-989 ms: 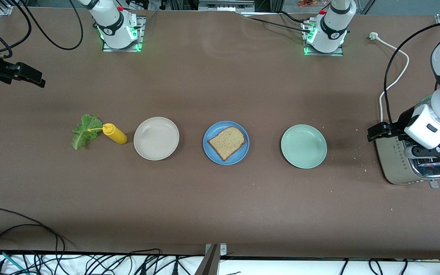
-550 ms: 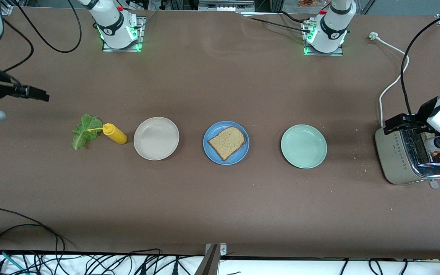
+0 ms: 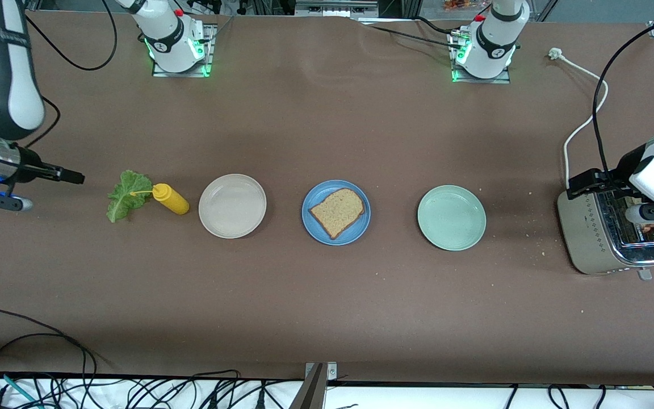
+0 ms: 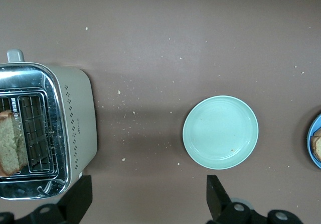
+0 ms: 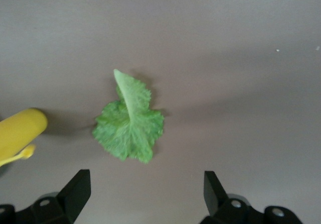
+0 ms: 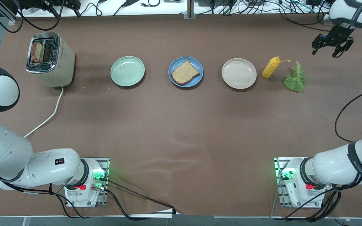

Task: Make sandwich in blue plate with both arms
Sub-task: 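Reach the right gripper to the lettuce leaf and grasp it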

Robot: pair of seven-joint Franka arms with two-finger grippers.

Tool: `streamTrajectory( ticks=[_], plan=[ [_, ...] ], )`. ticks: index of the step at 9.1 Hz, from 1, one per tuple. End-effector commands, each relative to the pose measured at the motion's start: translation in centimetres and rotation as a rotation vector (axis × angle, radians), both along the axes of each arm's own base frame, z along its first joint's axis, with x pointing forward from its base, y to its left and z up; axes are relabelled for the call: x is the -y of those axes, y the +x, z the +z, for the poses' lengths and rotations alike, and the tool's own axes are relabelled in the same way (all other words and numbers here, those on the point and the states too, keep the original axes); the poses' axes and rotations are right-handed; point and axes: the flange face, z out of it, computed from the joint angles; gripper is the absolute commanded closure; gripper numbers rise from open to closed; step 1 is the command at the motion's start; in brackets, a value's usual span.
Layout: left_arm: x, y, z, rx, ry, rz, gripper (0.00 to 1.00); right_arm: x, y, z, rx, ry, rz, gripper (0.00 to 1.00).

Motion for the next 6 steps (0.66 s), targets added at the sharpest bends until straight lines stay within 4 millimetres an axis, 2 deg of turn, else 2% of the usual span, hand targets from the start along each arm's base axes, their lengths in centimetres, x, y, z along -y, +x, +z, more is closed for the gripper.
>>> streamTrajectory(
  ticks=[1,3,5,6],
  plan=[
    [0.0,-0.3,0.1,-0.006,-0.016,-0.014,0.00,0.4,-1.0,-6.6,0.019,-0.016,-0.017,0.00],
    [0.1,-0.3,0.1,-0.007,-0.016,-0.021,0.00,0.1,-0.3,-10.2,0.055,-0.030,-0.022,0.00],
    [0.1,-0.3,-0.1,-0.010,-0.016,-0.021,0.00,-0.7,0.0,-11.9,0.057,-0.036,-0.037,0.00],
    [0.1,-0.3,-0.1,-0.010,-0.016,-0.021,0.00,-0.6,0.2,-13.6,0.076,-0.047,-0.033,0.00]
  ],
)
